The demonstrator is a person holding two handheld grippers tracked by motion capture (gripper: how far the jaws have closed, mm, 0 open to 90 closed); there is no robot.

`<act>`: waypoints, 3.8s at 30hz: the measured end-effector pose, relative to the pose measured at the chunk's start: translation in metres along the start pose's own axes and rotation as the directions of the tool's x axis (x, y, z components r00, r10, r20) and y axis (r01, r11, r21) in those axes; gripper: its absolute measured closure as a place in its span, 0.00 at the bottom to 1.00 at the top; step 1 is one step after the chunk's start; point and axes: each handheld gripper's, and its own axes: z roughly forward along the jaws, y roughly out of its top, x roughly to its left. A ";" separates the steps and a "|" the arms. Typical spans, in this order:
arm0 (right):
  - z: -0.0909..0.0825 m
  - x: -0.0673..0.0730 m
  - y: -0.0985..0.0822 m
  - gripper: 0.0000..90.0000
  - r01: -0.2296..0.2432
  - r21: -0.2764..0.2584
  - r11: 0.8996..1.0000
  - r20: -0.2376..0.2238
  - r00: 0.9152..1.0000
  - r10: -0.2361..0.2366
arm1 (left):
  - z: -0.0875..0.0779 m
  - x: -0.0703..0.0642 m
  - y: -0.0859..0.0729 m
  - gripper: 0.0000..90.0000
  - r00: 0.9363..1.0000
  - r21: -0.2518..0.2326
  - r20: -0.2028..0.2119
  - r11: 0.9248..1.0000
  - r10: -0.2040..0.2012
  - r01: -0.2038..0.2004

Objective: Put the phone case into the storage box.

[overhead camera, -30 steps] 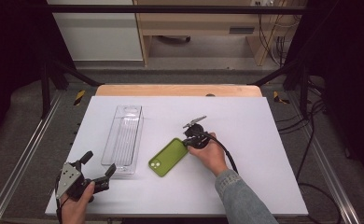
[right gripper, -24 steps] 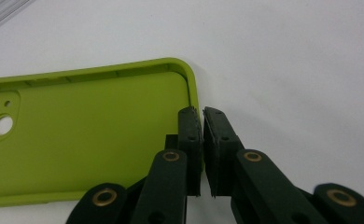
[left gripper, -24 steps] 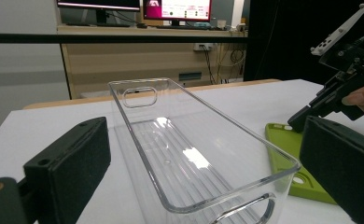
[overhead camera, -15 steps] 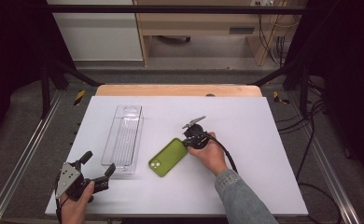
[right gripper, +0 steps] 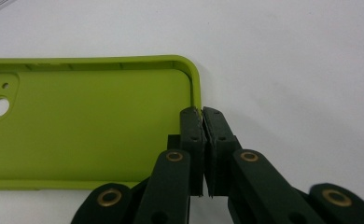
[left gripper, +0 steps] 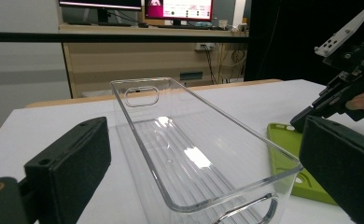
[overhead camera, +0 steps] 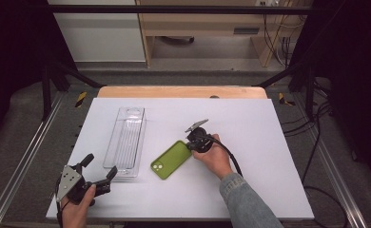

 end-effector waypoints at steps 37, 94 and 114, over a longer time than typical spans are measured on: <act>-0.090 -0.030 -0.024 0.98 -0.103 -0.262 0.959 0.042 0.992 0.118 | -0.005 -0.024 0.000 0.02 0.997 0.055 -0.026 0.996 0.068 -0.066; -0.162 -0.031 -0.062 0.98 -0.149 -0.460 0.875 0.125 0.965 0.230 | 0.085 -0.095 0.089 0.02 0.986 0.132 0.151 0.988 0.065 -0.085; -0.165 -0.031 -0.076 0.98 -0.180 -0.517 0.837 0.136 0.948 0.288 | 0.093 -0.123 0.088 0.03 0.984 0.099 0.174 0.994 0.024 -0.042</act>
